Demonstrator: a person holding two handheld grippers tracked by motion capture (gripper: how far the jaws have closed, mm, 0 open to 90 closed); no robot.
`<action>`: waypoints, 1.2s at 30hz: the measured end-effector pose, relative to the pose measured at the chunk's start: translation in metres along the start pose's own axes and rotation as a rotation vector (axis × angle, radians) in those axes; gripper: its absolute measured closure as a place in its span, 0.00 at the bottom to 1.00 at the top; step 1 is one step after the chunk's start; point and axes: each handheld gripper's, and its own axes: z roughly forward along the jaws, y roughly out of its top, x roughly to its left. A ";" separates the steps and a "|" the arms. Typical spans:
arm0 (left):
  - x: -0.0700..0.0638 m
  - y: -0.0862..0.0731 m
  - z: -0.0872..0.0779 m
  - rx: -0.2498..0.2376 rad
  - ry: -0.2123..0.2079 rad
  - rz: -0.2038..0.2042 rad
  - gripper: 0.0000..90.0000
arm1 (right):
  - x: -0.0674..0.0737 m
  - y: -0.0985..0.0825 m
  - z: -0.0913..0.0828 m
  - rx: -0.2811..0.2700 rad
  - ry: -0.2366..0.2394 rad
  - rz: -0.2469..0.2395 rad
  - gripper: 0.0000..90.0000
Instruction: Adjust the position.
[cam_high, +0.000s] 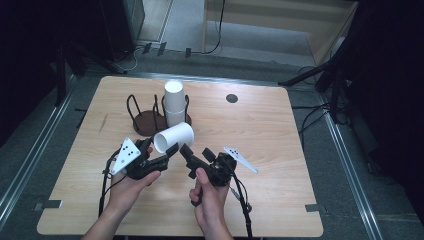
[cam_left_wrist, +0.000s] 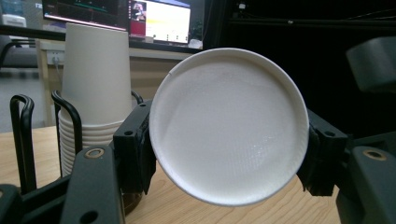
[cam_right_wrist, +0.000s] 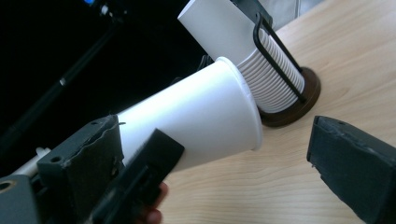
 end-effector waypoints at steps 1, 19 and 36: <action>0.000 0.000 0.000 0.000 0.000 0.000 0.37 | 0.000 0.000 0.000 0.000 0.000 0.000 0.04; -0.008 -0.006 0.002 -0.012 -0.012 0.033 0.37 | -0.009 0.001 0.023 0.051 0.013 0.498 0.03; -0.015 -0.008 0.005 -0.022 -0.026 0.064 0.37 | -0.019 -0.002 0.039 0.111 0.059 0.731 0.00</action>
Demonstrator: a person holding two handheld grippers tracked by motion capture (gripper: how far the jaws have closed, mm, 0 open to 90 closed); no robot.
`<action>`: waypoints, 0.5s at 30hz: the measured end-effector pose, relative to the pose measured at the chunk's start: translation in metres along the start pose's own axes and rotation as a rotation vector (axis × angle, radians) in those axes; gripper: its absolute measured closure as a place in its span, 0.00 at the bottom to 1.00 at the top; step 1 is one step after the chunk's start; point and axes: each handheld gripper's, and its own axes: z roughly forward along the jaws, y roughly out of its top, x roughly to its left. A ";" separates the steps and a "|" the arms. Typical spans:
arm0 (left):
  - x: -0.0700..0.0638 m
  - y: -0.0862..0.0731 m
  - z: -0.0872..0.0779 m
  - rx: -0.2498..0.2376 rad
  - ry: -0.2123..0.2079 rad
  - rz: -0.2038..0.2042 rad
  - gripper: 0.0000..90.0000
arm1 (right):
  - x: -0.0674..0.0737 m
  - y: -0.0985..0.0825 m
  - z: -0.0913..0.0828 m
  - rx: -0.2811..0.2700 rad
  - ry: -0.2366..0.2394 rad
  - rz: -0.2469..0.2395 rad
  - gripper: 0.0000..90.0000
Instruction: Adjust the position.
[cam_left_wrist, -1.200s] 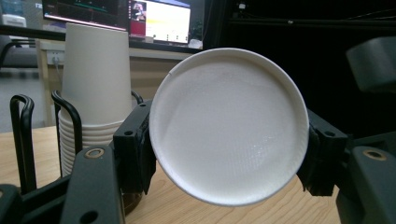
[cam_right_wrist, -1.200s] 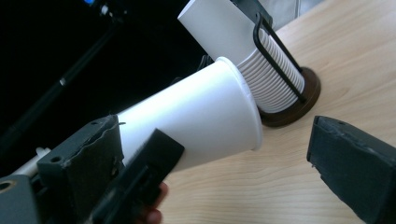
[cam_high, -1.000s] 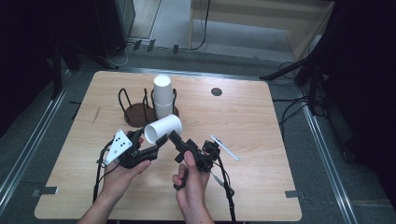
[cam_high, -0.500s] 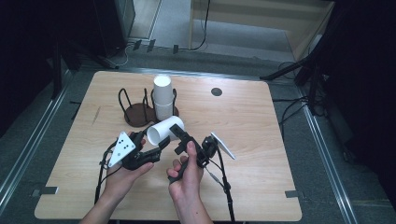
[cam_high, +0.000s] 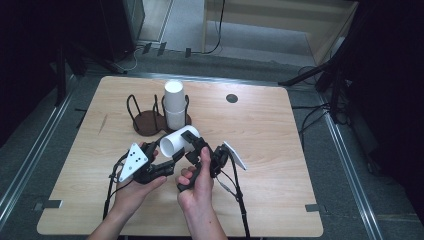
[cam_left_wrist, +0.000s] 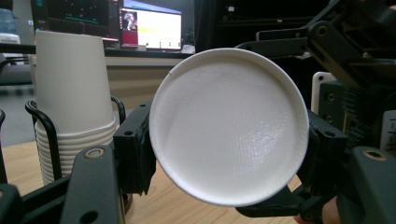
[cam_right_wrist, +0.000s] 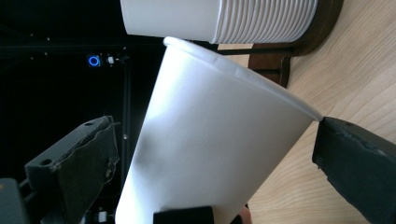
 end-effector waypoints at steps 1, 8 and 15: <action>0.000 0.000 0.000 -0.002 -0.001 0.000 0.37 | -0.001 0.000 0.001 0.004 0.004 0.011 0.00; -0.001 -0.001 0.000 0.005 -0.005 0.011 0.37 | -0.007 0.002 0.008 0.029 0.020 0.054 0.01; -0.001 -0.002 0.001 0.008 -0.009 0.026 0.37 | -0.009 0.002 0.009 0.036 0.043 0.094 0.07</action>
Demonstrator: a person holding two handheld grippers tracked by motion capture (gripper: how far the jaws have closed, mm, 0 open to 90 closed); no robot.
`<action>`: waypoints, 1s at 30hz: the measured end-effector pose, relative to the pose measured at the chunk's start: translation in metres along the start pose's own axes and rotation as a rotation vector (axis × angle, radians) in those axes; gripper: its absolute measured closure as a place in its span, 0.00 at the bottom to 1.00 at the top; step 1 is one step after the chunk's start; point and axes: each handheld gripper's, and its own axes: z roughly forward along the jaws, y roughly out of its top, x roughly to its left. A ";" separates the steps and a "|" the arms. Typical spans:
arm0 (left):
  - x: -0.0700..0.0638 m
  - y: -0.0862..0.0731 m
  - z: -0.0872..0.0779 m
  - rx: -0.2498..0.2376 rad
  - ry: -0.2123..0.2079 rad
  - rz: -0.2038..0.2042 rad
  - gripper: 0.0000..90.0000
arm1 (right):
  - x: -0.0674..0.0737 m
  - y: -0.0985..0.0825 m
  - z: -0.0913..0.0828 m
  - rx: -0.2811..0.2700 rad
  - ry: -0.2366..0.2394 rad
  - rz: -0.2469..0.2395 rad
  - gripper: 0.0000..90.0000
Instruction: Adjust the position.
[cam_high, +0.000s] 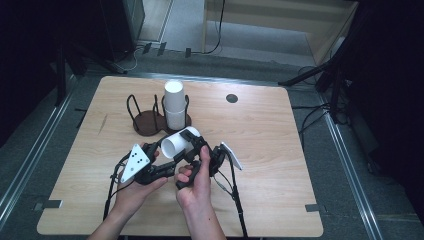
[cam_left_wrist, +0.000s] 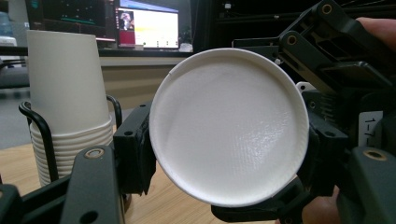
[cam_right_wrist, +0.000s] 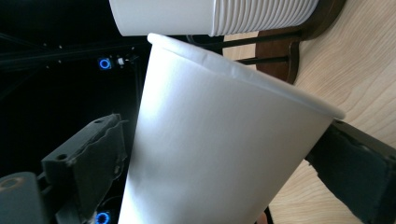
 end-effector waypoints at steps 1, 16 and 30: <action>0.000 0.000 0.000 0.000 -0.001 -0.003 0.37 | 0.000 0.000 0.000 0.001 0.004 0.006 0.07; 0.001 0.000 0.000 0.005 -0.005 -0.013 0.36 | -0.005 0.003 -0.001 -0.008 0.050 0.064 0.22; 0.009 0.003 -0.006 0.040 -0.022 -0.110 0.26 | -0.003 0.009 -0.003 -0.101 0.089 0.069 0.30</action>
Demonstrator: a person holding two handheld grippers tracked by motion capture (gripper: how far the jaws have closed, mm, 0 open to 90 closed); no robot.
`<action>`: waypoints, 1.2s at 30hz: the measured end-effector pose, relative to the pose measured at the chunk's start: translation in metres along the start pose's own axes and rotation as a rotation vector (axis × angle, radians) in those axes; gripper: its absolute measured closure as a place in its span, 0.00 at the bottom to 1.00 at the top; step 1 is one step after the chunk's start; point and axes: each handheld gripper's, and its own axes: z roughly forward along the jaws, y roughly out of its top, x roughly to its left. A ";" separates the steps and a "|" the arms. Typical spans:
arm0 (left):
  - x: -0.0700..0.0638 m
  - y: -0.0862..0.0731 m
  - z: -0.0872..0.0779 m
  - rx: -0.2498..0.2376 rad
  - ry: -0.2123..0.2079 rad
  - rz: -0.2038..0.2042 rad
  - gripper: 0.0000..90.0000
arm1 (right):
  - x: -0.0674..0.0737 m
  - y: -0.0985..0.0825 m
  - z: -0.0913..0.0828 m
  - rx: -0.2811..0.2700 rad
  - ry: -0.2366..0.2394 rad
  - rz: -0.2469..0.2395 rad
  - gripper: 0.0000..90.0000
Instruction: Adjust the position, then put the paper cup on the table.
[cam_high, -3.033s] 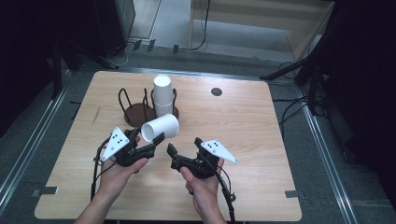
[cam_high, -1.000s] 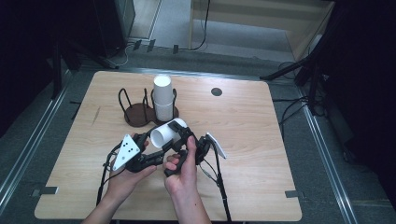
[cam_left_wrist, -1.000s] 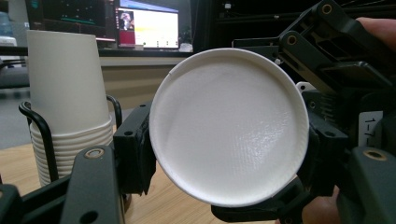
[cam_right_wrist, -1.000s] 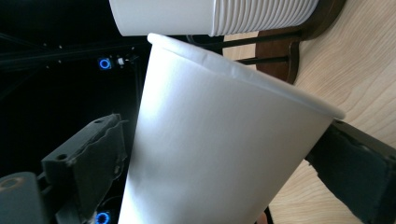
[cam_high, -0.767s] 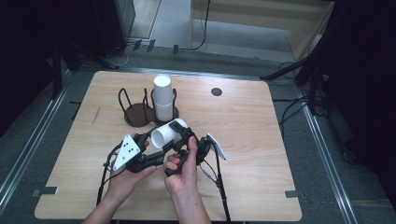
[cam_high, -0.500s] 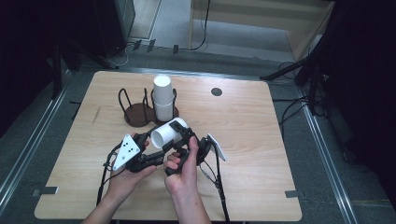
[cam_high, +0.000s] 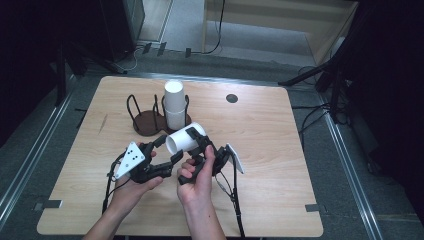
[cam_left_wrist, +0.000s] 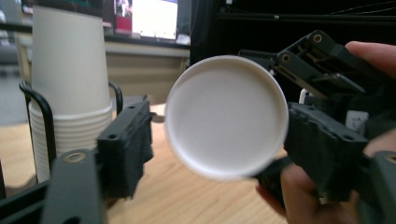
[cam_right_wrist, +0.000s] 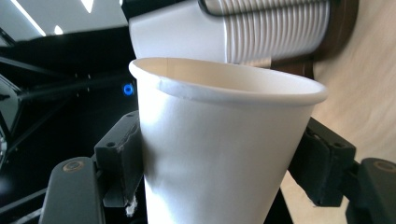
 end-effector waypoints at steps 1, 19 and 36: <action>0.001 0.000 -0.001 0.008 -0.001 -0.014 0.22 | 0.001 0.003 -0.001 -0.017 0.004 -0.009 0.30; 0.021 0.010 -0.018 0.126 0.087 -0.164 0.08 | 0.023 0.026 -0.019 -0.219 -0.092 -0.480 0.31; 0.044 0.010 -0.037 0.201 0.153 -0.173 0.01 | 0.046 0.038 -0.023 -0.315 -0.204 -0.935 0.31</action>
